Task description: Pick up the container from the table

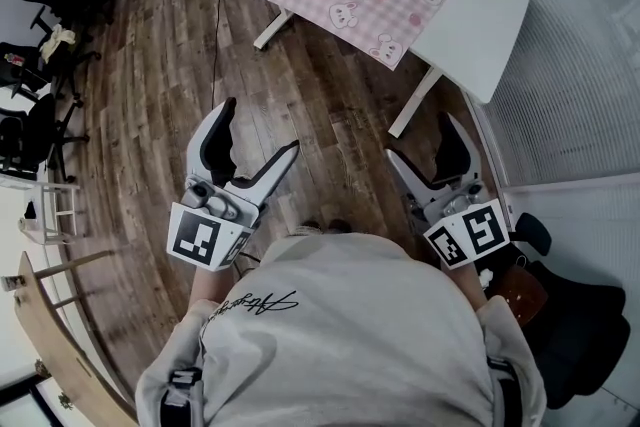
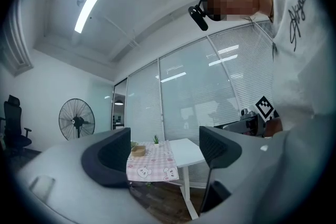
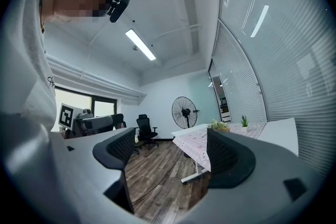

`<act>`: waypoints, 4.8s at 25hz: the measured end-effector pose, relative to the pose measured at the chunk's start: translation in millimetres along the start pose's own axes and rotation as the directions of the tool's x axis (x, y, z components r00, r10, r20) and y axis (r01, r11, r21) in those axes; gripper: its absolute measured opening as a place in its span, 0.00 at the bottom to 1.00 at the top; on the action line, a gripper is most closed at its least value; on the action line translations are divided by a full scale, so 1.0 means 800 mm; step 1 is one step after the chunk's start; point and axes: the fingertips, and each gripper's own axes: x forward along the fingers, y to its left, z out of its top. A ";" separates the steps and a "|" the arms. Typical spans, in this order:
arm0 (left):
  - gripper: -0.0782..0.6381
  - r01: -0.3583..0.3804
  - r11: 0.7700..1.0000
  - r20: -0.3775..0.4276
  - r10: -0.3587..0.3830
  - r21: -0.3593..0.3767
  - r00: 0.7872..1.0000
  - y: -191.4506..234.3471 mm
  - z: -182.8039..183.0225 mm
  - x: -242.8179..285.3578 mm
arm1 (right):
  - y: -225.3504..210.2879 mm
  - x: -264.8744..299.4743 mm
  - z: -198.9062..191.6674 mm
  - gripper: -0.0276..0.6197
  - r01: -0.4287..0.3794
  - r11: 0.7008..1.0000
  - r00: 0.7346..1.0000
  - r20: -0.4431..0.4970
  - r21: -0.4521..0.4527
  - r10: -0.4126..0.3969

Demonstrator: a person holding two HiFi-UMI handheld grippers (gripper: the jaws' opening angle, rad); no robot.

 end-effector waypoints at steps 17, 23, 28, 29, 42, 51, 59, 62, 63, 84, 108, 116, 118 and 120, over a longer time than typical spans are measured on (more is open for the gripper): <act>0.66 0.010 1.000 0.019 -0.010 -0.007 1.000 -0.012 -0.002 0.004 | -0.007 -0.005 -0.004 0.68 -0.004 1.000 1.000 -0.005 0.010 0.004; 0.66 -0.010 1.000 0.012 0.010 0.002 1.000 -0.016 -0.003 0.004 | -0.015 -0.006 -0.012 0.68 -0.016 0.999 1.000 -0.013 0.033 0.016; 0.66 -0.031 1.000 -0.031 0.031 -0.006 0.999 -0.018 -0.015 -0.010 | -0.006 -0.002 -0.020 0.68 -0.048 0.998 0.999 -0.022 0.051 0.049; 0.66 -0.035 0.999 -0.031 0.034 -0.009 0.999 -0.017 -0.015 -0.013 | -0.003 -0.001 -0.021 0.68 -0.052 0.997 0.998 -0.023 0.050 0.054; 0.66 0.011 1.000 0.007 -0.011 0.004 1.000 0.020 -0.025 0.029 | -0.028 0.039 -0.008 0.68 -0.010 1.000 1.000 -0.002 -0.017 0.010; 0.66 0.039 0.999 0.018 -0.039 0.001 0.999 0.088 -0.049 0.092 | -0.069 0.115 -0.015 0.68 0.021 0.999 1.000 0.001 -0.024 -0.021; 0.66 0.101 0.995 0.042 -0.101 -0.003 0.994 0.161 -0.052 0.162 | -0.103 0.194 0.000 0.68 0.079 0.997 0.997 0.016 -0.025 -0.078; 0.66 0.123 0.992 0.056 -0.123 -0.002 0.991 0.195 -0.049 0.190 | -0.119 0.229 0.007 0.68 0.103 0.994 0.994 0.024 -0.024 -0.103; 0.66 0.128 0.992 0.051 -0.128 0.000 0.990 0.206 -0.051 0.198 | -0.123 0.240 0.009 0.68 0.110 0.994 0.994 0.025 -0.023 -0.110; 0.66 0.332 0.943 0.061 -0.331 -0.002 0.942 0.343 -0.082 0.362 | -0.210 0.384 0.025 0.68 0.300 0.954 0.953 0.054 -0.020 -0.299; 0.66 0.429 0.903 -0.029 -0.429 0.009 0.903 0.354 -0.154 0.501 | -0.318 0.444 -0.002 0.68 0.321 0.946 0.946 -0.040 -0.046 -0.323; 0.66 0.456 0.890 -0.084 -0.455 -0.012 0.887 0.350 -0.193 0.555 | -0.364 0.473 -0.035 0.69 0.283 0.957 0.950 -0.115 -0.067 -0.289; 0.66 0.464 0.886 -0.091 -0.464 -0.017 0.881 0.348 -0.201 0.569 | -0.376 0.479 -0.043 0.70 0.278 0.958 0.949 -0.131 -0.076 -0.286; 0.66 0.476 0.880 -0.101 -0.474 -0.014 0.874 0.345 -0.210 0.582 | -0.387 0.487 -0.051 0.70 0.273 0.959 0.948 -0.144 -0.081 -0.282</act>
